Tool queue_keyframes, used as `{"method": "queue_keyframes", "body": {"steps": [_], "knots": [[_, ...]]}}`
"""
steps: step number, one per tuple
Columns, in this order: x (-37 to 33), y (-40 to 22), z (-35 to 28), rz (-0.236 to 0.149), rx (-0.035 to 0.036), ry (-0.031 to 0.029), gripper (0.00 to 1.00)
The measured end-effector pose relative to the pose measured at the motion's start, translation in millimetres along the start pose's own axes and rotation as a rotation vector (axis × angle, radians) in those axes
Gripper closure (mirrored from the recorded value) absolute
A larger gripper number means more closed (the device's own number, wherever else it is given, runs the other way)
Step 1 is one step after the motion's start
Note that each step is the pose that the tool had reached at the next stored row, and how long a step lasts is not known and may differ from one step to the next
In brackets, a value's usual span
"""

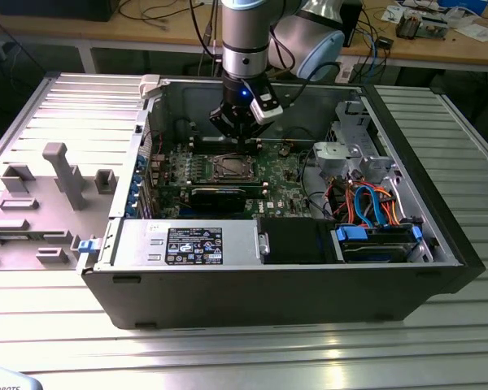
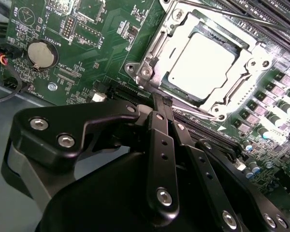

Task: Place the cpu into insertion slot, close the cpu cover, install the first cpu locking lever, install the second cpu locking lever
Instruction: 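Install the first cpu locking lever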

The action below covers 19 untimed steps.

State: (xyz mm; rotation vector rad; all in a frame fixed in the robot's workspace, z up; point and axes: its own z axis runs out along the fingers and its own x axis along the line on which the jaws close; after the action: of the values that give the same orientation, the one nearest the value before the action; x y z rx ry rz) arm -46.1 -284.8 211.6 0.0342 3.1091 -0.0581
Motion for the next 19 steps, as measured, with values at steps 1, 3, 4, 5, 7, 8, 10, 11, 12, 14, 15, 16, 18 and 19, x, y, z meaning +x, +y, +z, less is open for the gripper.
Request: {"method": "queue_keyframes", "body": {"steps": [1,3,4,5,7,8,10,11,12,14,15,16,18,19], "knots": [[0.0,0.0,0.0,0.001,0.0,0.0001,0.89],[0.1,-0.1,-0.1,0.002,0.0002,0.0003,0.89],[0.1,-0.1,-0.1,0.002,0.0002,0.0004,0.89],[0.1,-0.1,-0.1,0.002,0.0003,0.0004,0.89],[0.1,-0.1,0.2,0.003,0.0005,0.0006,0.89],[0.1,-0.1,0.4,0.003,0.0004,0.0004,0.89],[0.0,-0.1,1.0,0.004,0.0005,0.0004,0.89],[-0.1,-0.1,1.4,0.004,0.0005,0.0004,0.89],[-0.2,0.0,1.8,0.004,0.0005,0.0005,0.89],[-0.5,0.0,2.8,0.004,0.0006,0.0004,0.89],[-0.7,0.0,3.5,0.005,0.0006,0.0004,0.89],[-0.8,0.1,4.0,0.005,0.0006,0.0005,0.89],[-1.0,0.1,5.1,0.005,0.0006,0.0005,0.89],[-1.0,0.1,5.3,0.005,0.0007,0.0005,0.89]]}}
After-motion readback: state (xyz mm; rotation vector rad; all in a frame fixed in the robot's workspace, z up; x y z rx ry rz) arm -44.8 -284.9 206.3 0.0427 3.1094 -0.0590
